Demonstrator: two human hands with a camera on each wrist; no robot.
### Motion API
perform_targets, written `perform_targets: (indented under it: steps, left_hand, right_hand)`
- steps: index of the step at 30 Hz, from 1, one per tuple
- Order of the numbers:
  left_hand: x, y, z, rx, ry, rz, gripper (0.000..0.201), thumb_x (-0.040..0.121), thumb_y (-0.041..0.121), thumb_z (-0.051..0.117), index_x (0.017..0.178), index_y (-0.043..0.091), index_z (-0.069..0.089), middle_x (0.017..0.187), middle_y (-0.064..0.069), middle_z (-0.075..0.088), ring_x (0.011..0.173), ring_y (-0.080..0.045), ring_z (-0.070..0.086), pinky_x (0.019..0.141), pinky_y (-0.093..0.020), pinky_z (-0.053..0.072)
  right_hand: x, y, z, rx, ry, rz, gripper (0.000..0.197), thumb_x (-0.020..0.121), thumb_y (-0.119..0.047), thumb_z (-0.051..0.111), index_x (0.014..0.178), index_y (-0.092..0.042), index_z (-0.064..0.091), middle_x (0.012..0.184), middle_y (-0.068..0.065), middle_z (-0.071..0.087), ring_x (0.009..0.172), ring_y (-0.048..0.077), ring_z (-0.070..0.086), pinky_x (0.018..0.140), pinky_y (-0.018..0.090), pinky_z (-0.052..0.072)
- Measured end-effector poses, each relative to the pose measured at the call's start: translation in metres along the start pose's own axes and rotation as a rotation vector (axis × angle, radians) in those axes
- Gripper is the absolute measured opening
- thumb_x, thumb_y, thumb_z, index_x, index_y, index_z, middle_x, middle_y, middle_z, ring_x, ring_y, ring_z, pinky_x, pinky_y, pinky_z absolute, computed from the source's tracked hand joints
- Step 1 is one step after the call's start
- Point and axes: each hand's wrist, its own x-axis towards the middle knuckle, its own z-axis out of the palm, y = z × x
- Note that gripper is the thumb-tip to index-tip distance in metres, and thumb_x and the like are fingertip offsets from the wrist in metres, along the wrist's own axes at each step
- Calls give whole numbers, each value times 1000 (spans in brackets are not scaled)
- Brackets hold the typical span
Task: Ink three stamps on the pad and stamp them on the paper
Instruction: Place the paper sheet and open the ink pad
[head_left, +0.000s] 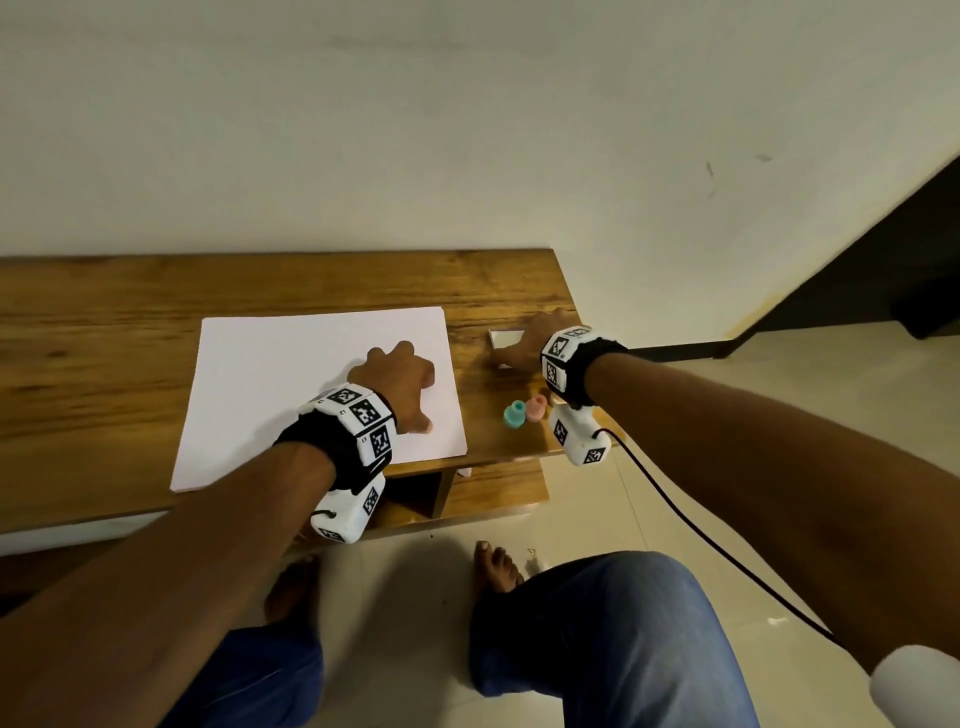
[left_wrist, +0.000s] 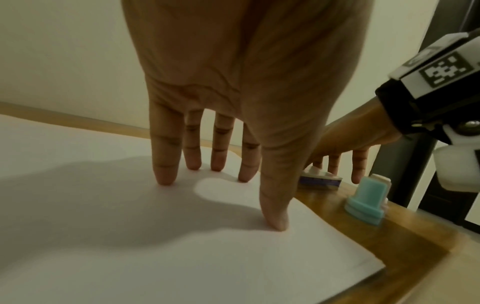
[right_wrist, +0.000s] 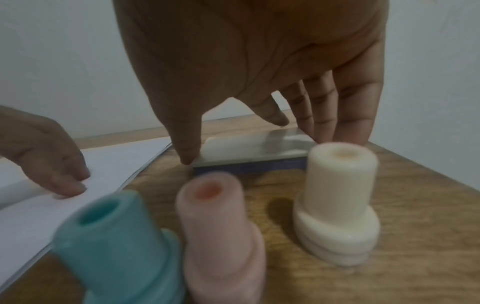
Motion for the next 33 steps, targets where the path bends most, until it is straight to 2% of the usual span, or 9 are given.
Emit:
perform_targets:
  steps: [4, 8, 9, 12, 14, 21, 25, 30, 33]
  left_hand:
    - [1, -1, -7, -9, -35, 0, 61, 65, 44, 84, 116, 26, 56, 125, -2, 47, 114, -28, 48, 86, -39, 47]
    - [0, 1, -11, -14, -46, 4, 61, 64, 43, 85, 115, 25, 56, 123, -2, 48, 112, -28, 50, 86, -38, 48]
    - [0, 2, -11, -16, -43, 4, 61, 64, 43, 85, 115, 25, 57, 123, -2, 48, 112, -28, 50, 87, -38, 48]
    - [-1, 2, -9, -38, -37, -1, 59, 65, 42, 85, 114, 25, 57, 123, -2, 47, 113, -28, 49, 87, -40, 49]
    - [-1, 1, -8, -44, -35, -5, 59, 66, 41, 85, 115, 25, 57, 123, -1, 47, 113, -27, 48, 85, -39, 49]
    - [3, 3, -7, -80, -26, 34, 59, 67, 41, 84, 117, 24, 58, 122, -1, 47, 113, -27, 46, 80, -37, 45]
    - [5, -3, -5, -85, -30, 34, 59, 67, 41, 84, 117, 22, 60, 121, -2, 48, 114, -28, 46, 81, -37, 44]
    - [7, -7, -3, -103, -13, 46, 57, 66, 39, 85, 115, 21, 61, 119, -2, 49, 112, -28, 47, 73, -35, 39]
    - [8, -7, -1, -99, -8, 42, 58, 67, 39, 85, 116, 21, 61, 120, -2, 49, 113, -28, 46, 73, -35, 38]
  right_hand:
    - [3, 4, -1, -3, 4, -20, 62, 75, -69, 65, 108, -17, 62, 103, 5, 60, 86, 26, 58, 66, 31, 46]
    - [9, 7, -8, 14, 43, -20, 66, 71, -76, 65, 105, -19, 59, 112, 6, 62, 87, 26, 57, 60, 28, 43]
    - [11, 8, -14, 6, 48, -27, 70, 70, -76, 66, 109, -19, 58, 116, 8, 63, 90, 27, 58, 62, 29, 45]
    - [19, 9, -36, -25, 54, -35, 91, 70, -77, 66, 138, -20, 47, 134, 14, 53, 114, 36, 56, 82, 40, 48]
    - [31, 8, -48, 0, 64, -25, 90, 72, -70, 68, 143, -21, 42, 136, 14, 54, 117, 36, 55, 79, 37, 43]
    - [69, -7, -61, 30, 42, 21, 91, 70, -62, 74, 147, -25, 42, 147, 10, 49, 129, 36, 51, 83, 38, 39]
    - [88, -21, -47, 1, 10, 25, 97, 61, -68, 76, 142, -25, 46, 142, 11, 52, 122, 36, 54, 84, 39, 44]
    - [91, -29, -36, -84, 17, 22, 88, 69, -66, 73, 140, -22, 46, 134, 14, 56, 115, 36, 56, 82, 37, 46]
    - [90, -31, -37, -82, -1, 30, 94, 67, -67, 74, 143, -22, 42, 140, 14, 53, 120, 37, 54, 86, 40, 46]
